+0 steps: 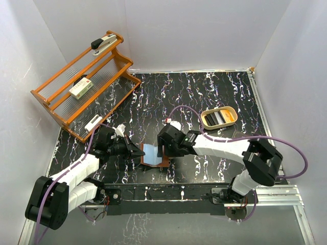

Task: Put the credit cards into the card holder
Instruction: Open the card holder at the center of the board.

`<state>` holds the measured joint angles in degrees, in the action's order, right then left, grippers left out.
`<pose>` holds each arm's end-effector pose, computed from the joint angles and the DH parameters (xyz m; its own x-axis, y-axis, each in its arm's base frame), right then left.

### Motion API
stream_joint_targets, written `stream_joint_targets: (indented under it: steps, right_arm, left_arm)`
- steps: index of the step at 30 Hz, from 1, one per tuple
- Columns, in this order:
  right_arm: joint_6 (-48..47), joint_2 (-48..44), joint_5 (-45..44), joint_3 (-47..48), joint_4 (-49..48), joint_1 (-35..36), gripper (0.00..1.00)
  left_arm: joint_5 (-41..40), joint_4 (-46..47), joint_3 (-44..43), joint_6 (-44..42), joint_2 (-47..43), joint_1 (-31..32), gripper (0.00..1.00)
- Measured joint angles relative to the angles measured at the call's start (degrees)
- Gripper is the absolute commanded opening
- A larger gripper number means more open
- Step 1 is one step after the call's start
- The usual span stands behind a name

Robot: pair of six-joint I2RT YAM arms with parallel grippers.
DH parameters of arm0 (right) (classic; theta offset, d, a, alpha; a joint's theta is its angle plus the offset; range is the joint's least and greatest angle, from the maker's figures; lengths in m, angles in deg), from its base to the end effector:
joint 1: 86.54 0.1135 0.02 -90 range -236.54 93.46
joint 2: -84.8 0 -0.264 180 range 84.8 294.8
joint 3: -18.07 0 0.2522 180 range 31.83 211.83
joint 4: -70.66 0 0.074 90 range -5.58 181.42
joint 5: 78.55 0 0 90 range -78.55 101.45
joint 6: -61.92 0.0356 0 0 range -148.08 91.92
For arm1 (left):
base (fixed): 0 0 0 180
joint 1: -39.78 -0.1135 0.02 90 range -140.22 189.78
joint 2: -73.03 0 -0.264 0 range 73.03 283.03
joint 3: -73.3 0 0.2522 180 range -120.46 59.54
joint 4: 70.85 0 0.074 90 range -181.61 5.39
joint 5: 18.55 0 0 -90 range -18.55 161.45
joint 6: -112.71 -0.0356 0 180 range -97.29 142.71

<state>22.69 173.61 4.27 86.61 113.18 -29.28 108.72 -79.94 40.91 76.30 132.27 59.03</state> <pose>0.1666 0.2508 0.1928 -0.9267 -0.0202 -0.3753 -0.1357 0.9492 0.2839 0.1750 -0.0839 0.1664 -0.9126 -0.3597 -0.1945 -0.0155 0.5057 -0.8626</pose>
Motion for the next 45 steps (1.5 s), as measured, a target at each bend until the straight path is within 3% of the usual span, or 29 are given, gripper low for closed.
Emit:
stream_joint_targets:
  steps: [10,20,29,33,38,42,45]
  right_arm:
    - [-0.6,-3.4,4.6,2.0,-6.9,1.7,0.62]
    - [-1.1,1.3,6.3,2.8,-9.7,2.4,0.56]
    - [-1.2,5.9,6.5,2.8,-10.7,2.4,0.6]
    - [-1.2,6.4,6.5,2.4,-11.5,2.4,0.52]
    - [-1.3,7.2,5.8,0.5,-12.8,2.4,0.33]
    - [-1.2,7.6,5.4,-1.0,-13.6,2.4,0.29]
    - [-1.2,7.6,5.3,-1.2,-14.2,2.4,0.27]
  left_arm:
    - [0.0,0.0,0.0,0.4,0.0,0.0,0.0]
    - [0.0,0.0,0.0,0.4,0.1,0.0,0.0]
    - [-0.5,-0.5,0.0,0.3,0.2,0.0,0.0]
    - [-0.9,-0.7,0.0,0.2,0.2,0.0,0.0]
    - [-0.9,-0.7,0.0,0.0,0.3,0.0,0.21]
    - [-0.7,-0.6,0.0,-0.1,1.1,0.0,0.29]
    - [-0.7,-0.7,0.0,-0.6,2.0,0.0,0.27]
